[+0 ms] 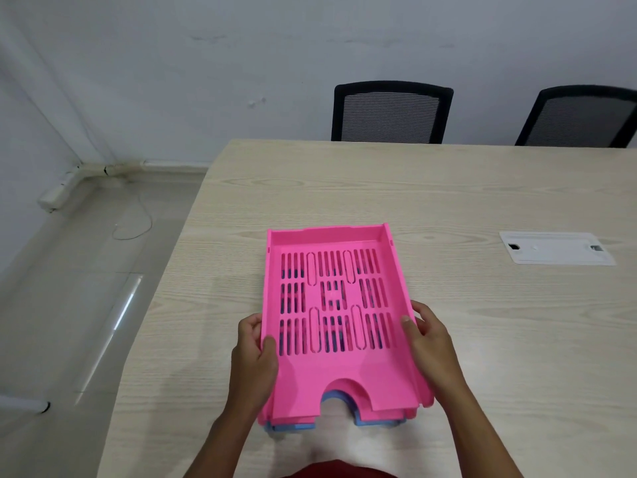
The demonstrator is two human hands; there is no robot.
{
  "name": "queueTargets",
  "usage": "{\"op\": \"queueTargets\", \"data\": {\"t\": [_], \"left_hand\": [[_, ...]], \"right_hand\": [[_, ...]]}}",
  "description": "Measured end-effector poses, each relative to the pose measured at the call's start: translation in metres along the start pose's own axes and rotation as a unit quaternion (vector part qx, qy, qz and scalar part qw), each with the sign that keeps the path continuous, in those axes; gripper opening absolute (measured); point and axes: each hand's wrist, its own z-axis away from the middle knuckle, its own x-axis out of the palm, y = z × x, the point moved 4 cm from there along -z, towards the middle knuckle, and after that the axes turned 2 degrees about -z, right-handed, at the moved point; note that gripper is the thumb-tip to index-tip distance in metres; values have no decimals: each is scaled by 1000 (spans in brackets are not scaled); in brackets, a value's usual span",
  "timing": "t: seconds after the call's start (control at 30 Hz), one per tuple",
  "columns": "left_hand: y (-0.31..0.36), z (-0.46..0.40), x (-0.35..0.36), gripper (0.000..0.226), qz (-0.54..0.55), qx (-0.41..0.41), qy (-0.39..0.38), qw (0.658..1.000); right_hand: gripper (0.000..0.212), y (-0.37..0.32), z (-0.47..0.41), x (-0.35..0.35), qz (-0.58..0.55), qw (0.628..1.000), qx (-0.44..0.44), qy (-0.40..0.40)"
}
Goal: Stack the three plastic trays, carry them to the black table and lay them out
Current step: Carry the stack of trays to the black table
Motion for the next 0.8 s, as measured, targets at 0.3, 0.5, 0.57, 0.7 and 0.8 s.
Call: {"op": "queueTargets", "data": {"t": [0.3,0.5,0.57,0.7,0.8], "left_hand": [[1,-6,-6,28,-22,-3,-10,1000],[-5,-8,-8,30,-15,-12,-2,1000],[-7,-8,-9,29,-16,-13,-1,1000],[-7,-7,-11,30,-25,-5,1,1000],[-5,-9,-9,30,-24,-2,3,1000]], "right_hand": [[28,1,6,8,17,1000,-5,9],[32,0,8,8,31,999,-14,16],[31,0,11,8,30,999,-16,15],[34,4,12,8,27,999,-17,23],[32,6,10,7,39,999,-11,27]]}}
